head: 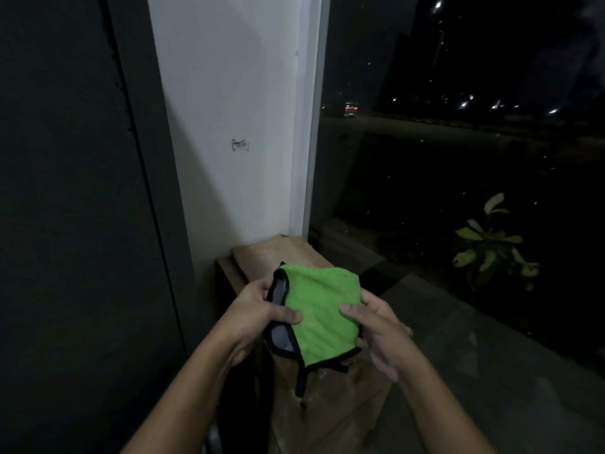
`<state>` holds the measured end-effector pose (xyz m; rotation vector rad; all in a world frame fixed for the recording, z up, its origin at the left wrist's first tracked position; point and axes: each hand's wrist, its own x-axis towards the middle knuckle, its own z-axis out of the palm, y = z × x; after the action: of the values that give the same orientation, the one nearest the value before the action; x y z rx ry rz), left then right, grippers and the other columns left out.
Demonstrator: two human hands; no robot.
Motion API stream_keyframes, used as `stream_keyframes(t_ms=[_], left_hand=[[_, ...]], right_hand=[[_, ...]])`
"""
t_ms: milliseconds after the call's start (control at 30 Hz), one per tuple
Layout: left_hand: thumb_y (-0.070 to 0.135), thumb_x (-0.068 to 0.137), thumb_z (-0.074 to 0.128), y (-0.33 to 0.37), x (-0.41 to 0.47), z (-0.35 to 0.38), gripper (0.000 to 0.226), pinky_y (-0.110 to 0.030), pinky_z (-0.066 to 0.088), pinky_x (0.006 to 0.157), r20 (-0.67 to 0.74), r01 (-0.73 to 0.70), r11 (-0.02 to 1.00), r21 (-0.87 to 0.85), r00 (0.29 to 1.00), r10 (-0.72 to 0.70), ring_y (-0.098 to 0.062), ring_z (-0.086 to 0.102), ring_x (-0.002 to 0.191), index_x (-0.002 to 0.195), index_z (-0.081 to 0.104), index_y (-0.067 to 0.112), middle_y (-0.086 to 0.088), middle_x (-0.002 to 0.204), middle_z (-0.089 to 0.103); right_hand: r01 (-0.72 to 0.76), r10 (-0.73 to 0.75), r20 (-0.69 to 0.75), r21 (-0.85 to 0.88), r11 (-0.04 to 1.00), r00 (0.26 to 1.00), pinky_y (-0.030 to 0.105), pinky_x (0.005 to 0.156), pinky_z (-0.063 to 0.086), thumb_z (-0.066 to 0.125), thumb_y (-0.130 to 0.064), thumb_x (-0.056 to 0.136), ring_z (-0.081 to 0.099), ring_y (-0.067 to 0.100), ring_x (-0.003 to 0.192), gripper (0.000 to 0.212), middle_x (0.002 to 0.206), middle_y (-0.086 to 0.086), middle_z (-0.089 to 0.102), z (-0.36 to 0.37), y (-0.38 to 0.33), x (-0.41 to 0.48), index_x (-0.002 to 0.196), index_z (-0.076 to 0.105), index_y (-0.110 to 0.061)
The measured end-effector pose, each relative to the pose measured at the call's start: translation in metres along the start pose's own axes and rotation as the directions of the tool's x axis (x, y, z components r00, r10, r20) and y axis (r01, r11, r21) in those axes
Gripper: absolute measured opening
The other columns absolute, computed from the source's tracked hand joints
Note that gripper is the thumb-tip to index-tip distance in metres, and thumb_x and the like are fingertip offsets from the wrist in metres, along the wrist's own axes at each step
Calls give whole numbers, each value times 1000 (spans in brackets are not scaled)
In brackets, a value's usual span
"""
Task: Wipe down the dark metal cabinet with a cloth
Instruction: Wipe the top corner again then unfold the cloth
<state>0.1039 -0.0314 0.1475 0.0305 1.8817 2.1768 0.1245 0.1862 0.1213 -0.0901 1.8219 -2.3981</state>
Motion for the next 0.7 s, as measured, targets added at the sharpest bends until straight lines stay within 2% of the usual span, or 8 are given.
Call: stream_keyframes(t_ms=[67, 133, 233, 367, 467, 533, 600, 700], left_hand=[[-16, 72, 72, 0, 2, 2, 46, -39, 57, 85, 41, -67, 997, -33, 997, 68, -30, 71, 98, 113, 65, 2, -14, 109, 73], [-18, 79, 63, 2, 0, 4, 44, -29, 56, 80, 53, -158, 985, -71, 985, 162, -21, 71, 99, 112, 67, 10, -7, 109, 74], [-15, 83, 61, 3, -5, 5, 37, -27, 56, 75, 98, -233, 969, -81, 966, 241, -21, 72, 92, 96, 73, 17, -9, 100, 75], [-12, 85, 48, 0, -11, -1, 36, -31, 57, 61, 140, -141, 971, -192, 975, 169, -28, 69, 73, 77, 73, 12, -16, 84, 71], [9, 71, 51, -5, -15, -14, 20, -37, 55, 59, 198, -48, 931, -362, 972, 127, -37, 64, 87, 77, 66, -1, -25, 99, 68], [15, 73, 64, -11, -16, -20, 24, -36, 53, 65, 179, -68, 956, -287, 976, 123, -37, 64, 91, 79, 60, -8, -23, 102, 72], [-2, 70, 79, -16, -21, -20, 24, -40, 56, 75, 128, -113, 983, -142, 983, 132, -34, 69, 96, 84, 60, -2, -17, 100, 74], [-15, 57, 85, -21, -24, -24, 63, -52, 59, 80, 87, -73, 994, -85, 993, 80, -29, 72, 96, 107, 59, 16, -10, 104, 75]], right_hand=[[43, -42, -13, 49, 998, 999, 49, 103, 50, 62, -4, 93, 63, 34, 120, 42, 129, 17, 66, 1, -3, -3, 135, 57, -8], [96, -92, -39, 102, 990, 995, 52, 107, 45, 62, 1, 91, 60, 39, 122, 43, 130, 22, 64, 4, -4, -5, 134, 57, -5], [146, -128, -101, 197, 969, 987, 49, 98, 53, 67, 1, 84, 65, 41, 112, 38, 124, 30, 64, 12, -2, -11, 121, 65, 2], [175, -146, -113, 317, 932, 983, 41, 79, 61, 78, -9, 71, 72, 36, 91, 27, 101, 29, 71, 21, 3, -24, 94, 76, 5], [180, -121, -171, 390, 903, 978, 39, 68, 62, 87, -18, 42, 72, 34, 77, 46, 86, 24, 71, 21, 8, -34, 80, 75, 6], [191, -121, -225, 322, 927, 967, 38, 68, 62, 96, -26, 35, 72, 31, 79, 68, 89, 23, 71, 25, 15, -39, 90, 73, 7], [183, -121, -240, 258, 949, 963, 38, 74, 62, 99, -35, 41, 72, 29, 85, 82, 97, 22, 71, 29, 23, -42, 103, 67, 8], [144, -115, -210, 130, 981, 971, 31, 76, 60, 99, -38, 47, 71, 25, 88, 78, 99, 19, 72, 34, 26, -45, 106, 69, 4]])
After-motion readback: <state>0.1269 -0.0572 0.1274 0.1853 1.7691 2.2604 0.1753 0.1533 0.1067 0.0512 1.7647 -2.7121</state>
